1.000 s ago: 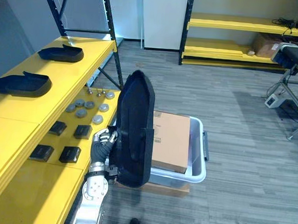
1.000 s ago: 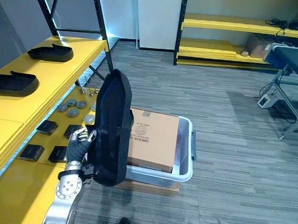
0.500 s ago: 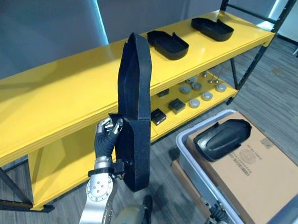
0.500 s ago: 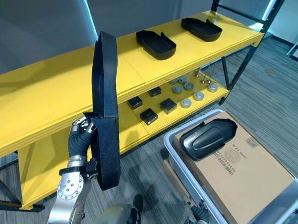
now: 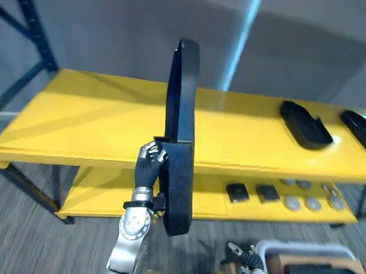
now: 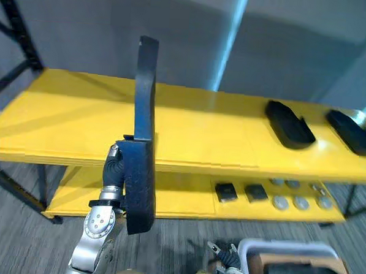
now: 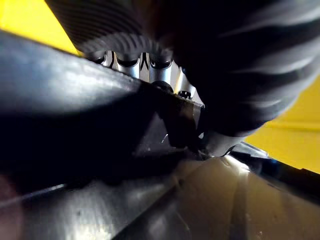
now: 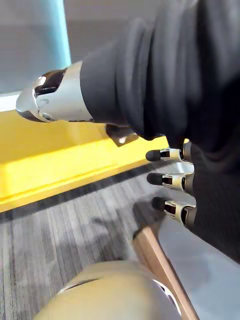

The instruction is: Walk over and take plastic housings, then place them on the shelf

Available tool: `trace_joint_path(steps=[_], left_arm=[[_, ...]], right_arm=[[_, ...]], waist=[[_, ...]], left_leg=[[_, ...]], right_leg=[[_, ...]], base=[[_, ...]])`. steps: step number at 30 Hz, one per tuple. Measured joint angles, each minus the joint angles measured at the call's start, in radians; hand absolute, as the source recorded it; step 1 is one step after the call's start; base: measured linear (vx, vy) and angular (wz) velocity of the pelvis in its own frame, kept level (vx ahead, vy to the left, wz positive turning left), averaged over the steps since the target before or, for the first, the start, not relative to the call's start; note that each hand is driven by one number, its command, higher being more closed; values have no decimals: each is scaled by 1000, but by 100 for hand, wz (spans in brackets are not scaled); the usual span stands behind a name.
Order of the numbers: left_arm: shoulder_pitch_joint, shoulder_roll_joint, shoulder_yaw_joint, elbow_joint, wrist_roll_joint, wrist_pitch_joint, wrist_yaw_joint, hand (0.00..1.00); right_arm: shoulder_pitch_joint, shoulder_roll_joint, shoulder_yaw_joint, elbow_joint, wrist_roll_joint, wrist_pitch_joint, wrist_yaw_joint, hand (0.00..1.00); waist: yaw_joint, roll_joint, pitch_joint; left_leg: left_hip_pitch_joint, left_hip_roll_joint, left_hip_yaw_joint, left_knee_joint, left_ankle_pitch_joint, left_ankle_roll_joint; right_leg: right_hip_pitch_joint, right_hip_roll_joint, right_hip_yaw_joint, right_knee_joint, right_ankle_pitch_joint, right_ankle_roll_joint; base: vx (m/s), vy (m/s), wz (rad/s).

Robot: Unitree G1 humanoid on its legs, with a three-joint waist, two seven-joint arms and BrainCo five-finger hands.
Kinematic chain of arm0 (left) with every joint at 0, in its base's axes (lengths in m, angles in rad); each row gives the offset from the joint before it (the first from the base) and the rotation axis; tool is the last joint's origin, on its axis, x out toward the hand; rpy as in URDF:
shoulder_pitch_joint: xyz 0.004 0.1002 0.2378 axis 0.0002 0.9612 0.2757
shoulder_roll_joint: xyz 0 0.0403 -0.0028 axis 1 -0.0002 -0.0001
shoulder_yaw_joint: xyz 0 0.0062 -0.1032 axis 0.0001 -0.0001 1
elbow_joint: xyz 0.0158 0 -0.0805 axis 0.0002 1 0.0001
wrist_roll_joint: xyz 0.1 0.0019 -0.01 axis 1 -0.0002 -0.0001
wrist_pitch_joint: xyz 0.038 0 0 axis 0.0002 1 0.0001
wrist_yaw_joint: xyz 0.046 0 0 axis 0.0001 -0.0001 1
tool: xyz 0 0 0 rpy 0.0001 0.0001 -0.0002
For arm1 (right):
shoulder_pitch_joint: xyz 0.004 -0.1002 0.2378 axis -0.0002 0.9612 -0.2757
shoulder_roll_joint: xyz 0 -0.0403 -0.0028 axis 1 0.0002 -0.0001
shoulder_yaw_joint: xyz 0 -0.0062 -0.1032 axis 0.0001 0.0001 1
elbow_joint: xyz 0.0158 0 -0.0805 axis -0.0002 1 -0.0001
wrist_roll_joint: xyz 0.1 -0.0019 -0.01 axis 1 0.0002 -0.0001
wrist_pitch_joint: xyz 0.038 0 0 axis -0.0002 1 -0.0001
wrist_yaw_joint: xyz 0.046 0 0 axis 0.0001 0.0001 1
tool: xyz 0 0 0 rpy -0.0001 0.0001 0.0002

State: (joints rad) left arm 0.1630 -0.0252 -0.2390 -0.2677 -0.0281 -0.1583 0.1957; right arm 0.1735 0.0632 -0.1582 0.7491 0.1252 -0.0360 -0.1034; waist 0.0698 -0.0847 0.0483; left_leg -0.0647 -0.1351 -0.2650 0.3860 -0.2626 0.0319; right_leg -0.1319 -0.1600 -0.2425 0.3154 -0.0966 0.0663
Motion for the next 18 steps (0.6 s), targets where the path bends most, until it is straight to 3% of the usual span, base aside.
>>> trace_joint_path(steps=[3,5,12,14,15,16,17,18], left_arm=[[15,-1,-11,6,-1,1,-1,100],[15,0,-14,6,-1,1,-1,100],[14,0,-20,28,3,1,0,100],[14,0,0,60,41,12,5,100],[14,1,9,65,46,17,7,100],[8,16,18,82,72,21,17,100],[7,11,16,80,95,24,27,100],[13,12,17,81,108,23,29,100]], right_arm=[[-7,0,12,-26,0,-5,-3,0],[-7,0,12,-27,0,-5,-2,0],[11,-3,4,-26,0,-7,-3,0],[24,-5,-1,-5,0,-6,-3,0],[22,-4,-1,5,-1,-6,-3,0],[14,2,-1,27,-1,-8,-3,0],[17,-2,-21,48,-2,-11,-3,0],[13,-2,-28,68,-2,-11,-4,0]], waist=[[-2,20,-17],[-1,20,-19],[-6,13,-49],[-9,13,-58],[-9,7,-60],[-13,-22,-54],[-30,17,-68],[-19,14,-74]], left_leg=[[3,51,34,-46,30,-58],[47,80,52,-104,39,-72],[98,102,102,-149,44,-79],[107,93,128,-120,50,-89],[97,83,132,-92,57,-101],[66,85,151,-84,24,-73],[82,157,170,-208,81,-90],[102,152,155,-225,73,-90]], right_leg=[[44,38,-54,-93,9,-26],[82,61,-57,-133,13,-34],[141,92,-24,-217,14,-39],[169,88,-14,-238,28,-58],[173,78,-9,-240,32,-62],[185,51,1,-246,38,-60],[186,81,1,-246,40,-56],[181,83,15,-248,35,-45]], base=[[307,-215,44],[226,-166,7],[153,-51,-16],[94,36,-13],[48,70,-1],[48,79,14],[35,67,0],[62,54,-29]])
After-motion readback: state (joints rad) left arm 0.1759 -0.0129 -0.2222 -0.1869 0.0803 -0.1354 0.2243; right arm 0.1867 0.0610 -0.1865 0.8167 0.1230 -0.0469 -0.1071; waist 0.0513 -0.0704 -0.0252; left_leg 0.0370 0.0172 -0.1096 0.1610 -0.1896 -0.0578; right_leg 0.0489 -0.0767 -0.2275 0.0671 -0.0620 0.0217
